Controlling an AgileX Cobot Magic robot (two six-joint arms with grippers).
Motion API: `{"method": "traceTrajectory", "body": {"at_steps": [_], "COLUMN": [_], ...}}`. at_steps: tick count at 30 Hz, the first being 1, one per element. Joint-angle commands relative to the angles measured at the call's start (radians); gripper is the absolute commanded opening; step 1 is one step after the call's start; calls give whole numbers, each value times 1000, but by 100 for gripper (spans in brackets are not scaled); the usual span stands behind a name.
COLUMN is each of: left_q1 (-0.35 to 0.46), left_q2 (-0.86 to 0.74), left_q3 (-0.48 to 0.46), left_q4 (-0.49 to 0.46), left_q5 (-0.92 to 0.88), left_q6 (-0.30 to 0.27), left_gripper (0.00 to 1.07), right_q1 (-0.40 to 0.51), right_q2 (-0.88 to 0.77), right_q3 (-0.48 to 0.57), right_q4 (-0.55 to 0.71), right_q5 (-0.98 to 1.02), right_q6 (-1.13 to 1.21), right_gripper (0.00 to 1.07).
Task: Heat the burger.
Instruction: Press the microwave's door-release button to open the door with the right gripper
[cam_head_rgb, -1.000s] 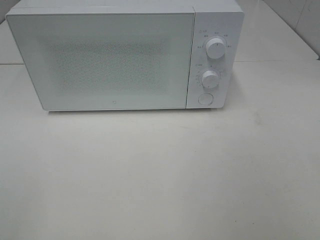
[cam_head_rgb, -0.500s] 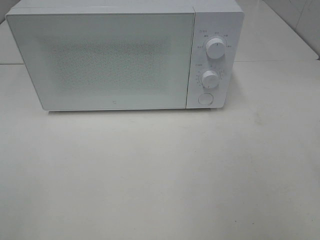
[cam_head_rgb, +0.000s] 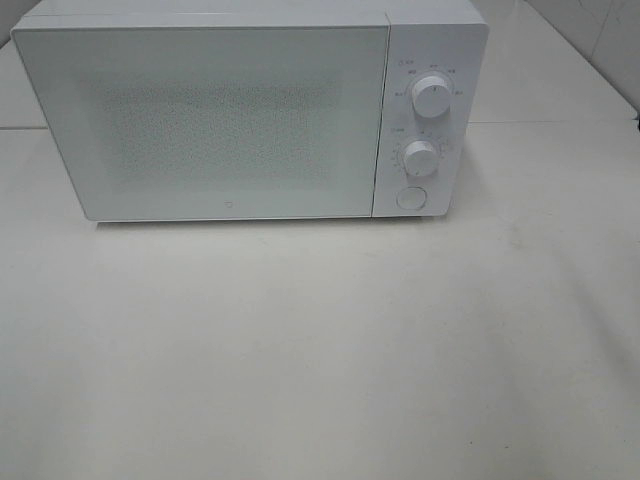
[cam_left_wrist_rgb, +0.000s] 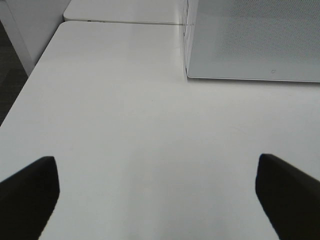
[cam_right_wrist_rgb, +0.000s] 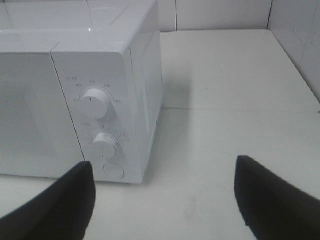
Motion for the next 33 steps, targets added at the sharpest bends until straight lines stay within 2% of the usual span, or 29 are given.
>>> {"method": "traceTrajectory", "body": {"at_steps": [1, 3, 5, 11, 17, 19, 22, 33], "left_q1": [-2, -2, -2, -2, -2, -2, -2, -2], "left_q2": [-17, -17, -17, -17, -17, -17, -17, -17], "left_q3": [3, 3, 3, 3, 3, 3, 3, 3], "left_q4": [-7, -7, -7, -7, -7, -7, -7, -7], "left_q5": [-9, -9, -9, -9, -9, -9, -9, -9], "left_q6": [-6, -6, -6, -6, -6, -6, -6, -6], "left_gripper": [100, 100, 100, 100, 100, 100, 100, 100], "right_q1": [0, 0, 0, 0, 0, 0, 0, 0], "right_q2": [65, 84, 166, 256, 415, 518, 582, 743], "right_q3": [48, 57, 94, 110, 117, 141, 168, 226], "right_q4": [0, 0, 1, 9, 117, 189, 223, 261], "right_q5": [-220, -254, -397, -485, -624, -801, -900, -1038], "right_q6": [13, 13, 12, 1, -110, -189, -197, -169], "right_gripper": [74, 74, 74, 74, 74, 74, 74, 74]}}
